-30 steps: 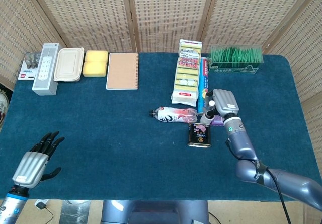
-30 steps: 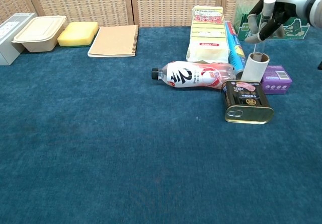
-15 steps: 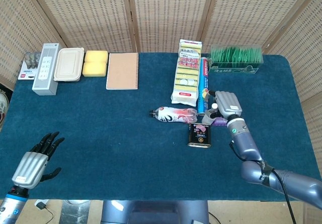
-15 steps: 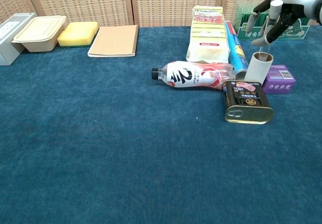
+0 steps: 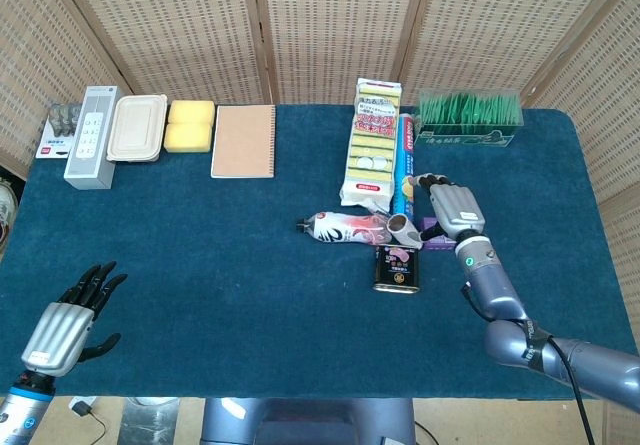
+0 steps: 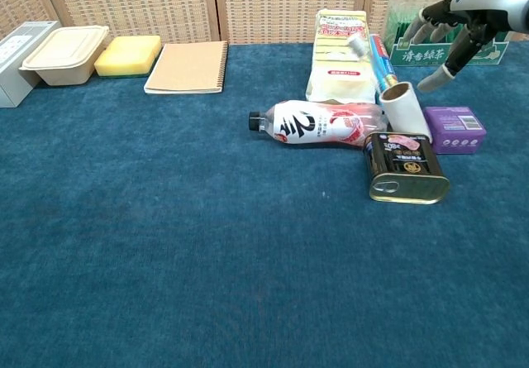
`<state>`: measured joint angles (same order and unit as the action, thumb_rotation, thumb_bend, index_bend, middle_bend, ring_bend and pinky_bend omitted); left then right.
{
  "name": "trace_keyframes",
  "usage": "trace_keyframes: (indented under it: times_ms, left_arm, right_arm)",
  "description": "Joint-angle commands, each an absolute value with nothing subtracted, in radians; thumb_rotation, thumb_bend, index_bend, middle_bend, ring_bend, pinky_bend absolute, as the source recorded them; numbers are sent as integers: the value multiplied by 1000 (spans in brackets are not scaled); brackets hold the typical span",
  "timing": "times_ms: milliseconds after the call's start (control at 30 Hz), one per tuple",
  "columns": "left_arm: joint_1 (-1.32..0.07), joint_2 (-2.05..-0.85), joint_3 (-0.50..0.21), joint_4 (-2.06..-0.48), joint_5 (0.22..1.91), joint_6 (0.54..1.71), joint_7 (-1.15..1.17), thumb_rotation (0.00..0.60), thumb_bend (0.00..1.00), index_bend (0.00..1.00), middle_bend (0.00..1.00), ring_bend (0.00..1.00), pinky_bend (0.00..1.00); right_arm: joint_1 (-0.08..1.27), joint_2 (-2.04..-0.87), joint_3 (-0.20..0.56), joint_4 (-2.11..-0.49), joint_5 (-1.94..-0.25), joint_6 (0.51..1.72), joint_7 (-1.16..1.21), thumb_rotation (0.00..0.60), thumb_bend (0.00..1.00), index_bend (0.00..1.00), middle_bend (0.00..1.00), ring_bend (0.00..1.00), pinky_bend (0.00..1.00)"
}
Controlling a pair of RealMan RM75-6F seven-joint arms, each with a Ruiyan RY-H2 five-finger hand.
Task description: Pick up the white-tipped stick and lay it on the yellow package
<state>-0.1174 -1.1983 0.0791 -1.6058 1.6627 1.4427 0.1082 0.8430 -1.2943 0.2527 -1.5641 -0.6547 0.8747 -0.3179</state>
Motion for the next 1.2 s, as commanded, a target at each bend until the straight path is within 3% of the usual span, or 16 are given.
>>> trace_keyframes:
  times_ms: [33,633,967,1200]
  left_arm:
    - [-116,-1198,79,-1606,1665,1446,107,600,197,96,37,30,281]
    - [-110,-1196,85,-1605,1682,1462,103,599,196,96,36,30,281]
    - [-106,-1191,80,-1605,1680,1471,93,600,197,96,36,30,281]
    - [-98,-1187,80,-1605,1691,1494,82,600,196,96,36,30,281]
  right_arm:
    - [841,-1280,257,-1575,-656,892,-320,544,175,178,166,144,234]
    - [779,-1165,245,-1701,-719,981,-308,542,175,177,174,143,233]
    - [616,-1073,174,-1898,-1016,1132,-196,542,175,177,176,144,202]
    - [451,-1025,74,-1977,-1304,1345,-155,538,175,177,179,143,196]
